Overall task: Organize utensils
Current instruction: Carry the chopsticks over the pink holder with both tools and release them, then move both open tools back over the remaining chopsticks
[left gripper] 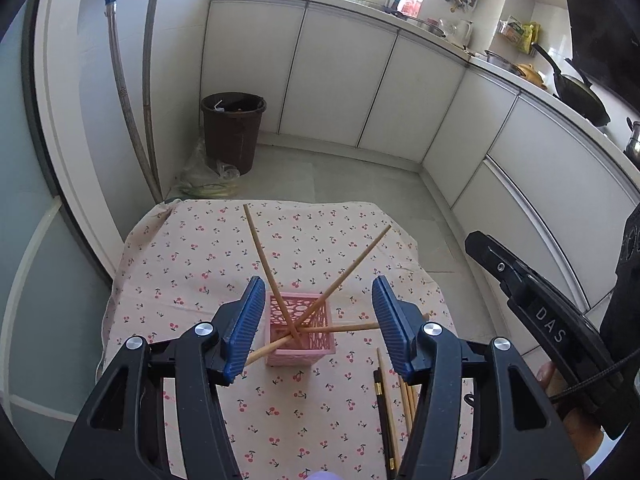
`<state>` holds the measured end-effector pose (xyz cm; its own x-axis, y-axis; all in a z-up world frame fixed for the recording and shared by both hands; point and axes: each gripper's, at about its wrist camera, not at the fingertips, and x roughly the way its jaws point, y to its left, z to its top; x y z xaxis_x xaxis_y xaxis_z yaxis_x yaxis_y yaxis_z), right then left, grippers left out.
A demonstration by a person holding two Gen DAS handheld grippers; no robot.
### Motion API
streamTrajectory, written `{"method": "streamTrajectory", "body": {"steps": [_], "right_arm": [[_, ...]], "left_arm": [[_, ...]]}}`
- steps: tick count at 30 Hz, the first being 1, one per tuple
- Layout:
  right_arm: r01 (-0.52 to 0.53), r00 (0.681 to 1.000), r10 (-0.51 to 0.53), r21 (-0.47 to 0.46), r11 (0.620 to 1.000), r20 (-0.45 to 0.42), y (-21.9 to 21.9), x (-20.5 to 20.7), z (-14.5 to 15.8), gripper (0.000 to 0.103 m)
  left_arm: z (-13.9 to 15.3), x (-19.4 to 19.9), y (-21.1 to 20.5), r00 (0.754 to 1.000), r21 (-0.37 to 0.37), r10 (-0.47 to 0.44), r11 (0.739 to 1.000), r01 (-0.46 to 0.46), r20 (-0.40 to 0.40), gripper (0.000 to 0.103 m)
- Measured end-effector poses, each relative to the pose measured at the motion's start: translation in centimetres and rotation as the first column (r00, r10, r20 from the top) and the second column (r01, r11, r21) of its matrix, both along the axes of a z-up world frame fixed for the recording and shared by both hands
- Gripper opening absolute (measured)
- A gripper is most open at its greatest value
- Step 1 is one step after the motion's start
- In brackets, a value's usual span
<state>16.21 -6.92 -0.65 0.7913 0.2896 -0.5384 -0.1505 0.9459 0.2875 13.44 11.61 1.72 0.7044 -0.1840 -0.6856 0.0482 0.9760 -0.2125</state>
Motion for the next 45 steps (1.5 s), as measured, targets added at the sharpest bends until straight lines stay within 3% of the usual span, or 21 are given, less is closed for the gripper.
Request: {"method": "streamTrajectory", "body": {"steps": [3,13,19,21,27,33,39,42,44,45], "right_arm": [[0.02,1.0,-0.021,-0.036,0.999,-0.021,-1.3,-0.9,-0.7,0.02],[0.078,0.994,-0.087,-0.126,0.989,-0.069,-5.8,-4.5,-2.4,0.056],[0.177,0.98,-0.184,-0.09,0.98,-0.078,-10.2,-7.0,-3.2,0.09],[0.19,0.977,-0.197,-0.082,0.978,-0.086,-11.5,-7.5,-3.2,0.091],[0.232,0.968,-0.242,-0.131,0.964,-0.07,-14.8,-9.3,-3.1,0.095],[0.265,0.951,-0.261,0.002,0.964,-0.164,-18.7,-8.7,-4.0,0.095],[0.29,0.929,-0.257,0.092,0.953,-0.267,-21.3,-7.7,-6.0,0.095],[0.3,0.921,-0.262,0.094,0.949,-0.288,-22.0,-7.5,-6.5,0.095],[0.312,0.916,-0.268,0.111,0.943,-0.299,-22.5,-7.4,-6.8,0.095],[0.314,0.914,-0.265,0.121,0.942,-0.306,-22.8,-7.4,-7.0,0.095]], "left_arm": [[-0.5,-0.4,-1.3,1.0,0.037,-0.014,0.999,0.014,-0.004,0.053],[-2.5,-2.0,-5.8,0.996,0.134,-0.079,0.987,0.083,-0.032,0.06],[-3.2,-3.2,-7.7,0.994,0.176,-0.1,0.979,0.108,-0.051,0.082],[-4.0,-3.6,-8.5,0.99,0.185,-0.119,0.974,0.131,-0.075,0.088],[-9.0,-4.6,-11.8,0.956,0.227,-0.194,0.943,0.244,-0.22,0.092],[-14.4,-4.0,-16.6,0.902,0.278,-0.246,0.893,0.354,-0.356,0.092],[-16.6,0.9,-20.2,0.875,0.317,-0.229,0.868,0.382,-0.426,0.092],[-17.0,4.3,-21.3,0.881,0.325,-0.19,0.879,0.349,-0.433,0.092],[-17.1,6.2,-22.0,0.886,0.341,-0.169,0.879,0.333,-0.432,0.087],[-17.1,7.2,-22.3,0.89,0.358,-0.159,0.874,0.329,-0.428,0.079]]}}
